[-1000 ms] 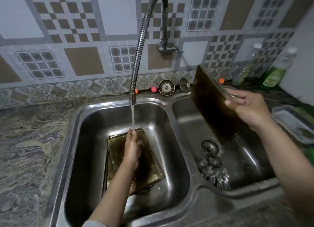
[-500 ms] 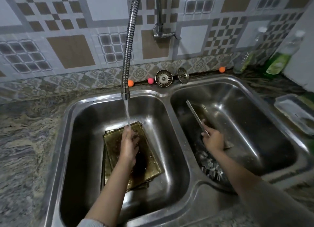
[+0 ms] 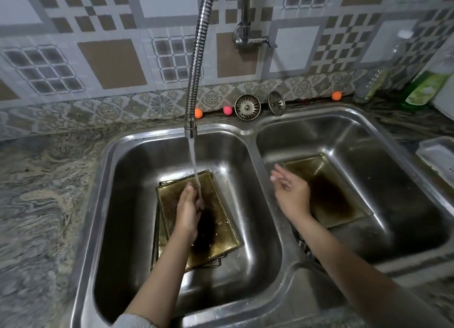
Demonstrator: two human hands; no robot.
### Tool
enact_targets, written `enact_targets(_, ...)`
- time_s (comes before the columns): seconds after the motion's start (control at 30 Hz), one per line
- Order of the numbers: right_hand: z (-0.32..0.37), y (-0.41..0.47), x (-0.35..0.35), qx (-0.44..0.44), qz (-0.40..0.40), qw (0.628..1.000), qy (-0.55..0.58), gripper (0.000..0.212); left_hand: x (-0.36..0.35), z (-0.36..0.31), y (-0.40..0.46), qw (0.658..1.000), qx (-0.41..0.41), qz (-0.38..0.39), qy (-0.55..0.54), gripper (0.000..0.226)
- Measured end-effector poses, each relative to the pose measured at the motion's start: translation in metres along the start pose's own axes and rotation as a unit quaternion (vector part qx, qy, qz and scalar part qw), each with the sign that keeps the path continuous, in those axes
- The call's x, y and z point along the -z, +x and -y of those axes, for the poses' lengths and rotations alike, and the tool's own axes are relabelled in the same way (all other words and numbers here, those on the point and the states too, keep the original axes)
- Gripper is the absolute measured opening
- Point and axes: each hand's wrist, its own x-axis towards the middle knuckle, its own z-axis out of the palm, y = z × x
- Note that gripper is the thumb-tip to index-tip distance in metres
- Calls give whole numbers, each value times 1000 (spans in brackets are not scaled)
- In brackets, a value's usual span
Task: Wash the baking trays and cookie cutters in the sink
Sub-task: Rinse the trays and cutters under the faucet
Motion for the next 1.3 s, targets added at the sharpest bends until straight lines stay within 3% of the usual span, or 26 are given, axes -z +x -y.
enact_targets(0.1, 17, -24, -36, 62, 70, 995, -38, 34, 5, -2, -4, 998, -37, -26, 42, 25)
enact_targets(0.2, 15, -38, -73, 85, 175, 969, -153, 40, 18, 3, -1, 989, -60, -70, 113, 29)
enact_targets(0.3, 2, -42, -107, -30, 269, 938, -215, 51, 34, 12, 8, 970, -49, -122, 206, 34)
enact_targets(0.37, -8, -42, -121, -113, 285, 925, -225, 57, 43, 16, 10, 949, 12, -142, 282, 45)
enact_targets(0.53, -19, -42, -135, -165, 226, 932, -228, 43, 54, 27, 15, 934, 92, -125, 323, 56)
enact_targets(0.67, -24, -45, -139, -174, 173, 948, -202, 31, 58, 32, 23, 953, 86, -155, 247, 44)
enact_targets(0.87, -11, -49, -132, -141, 142, 958, -204, 38, 59, 35, 23, 970, 99, -163, 152, 38)
enact_targets(1.1, 48, -29, -93, -52, 143, 970, -191, 41, 33, 7, 2, 983, 47, -135, 116, 31)
enact_targets(1.3, 74, -8, -64, -9, 96, 981, -169, 36, 12, -35, -15, 980, -91, -72, 160, 37)
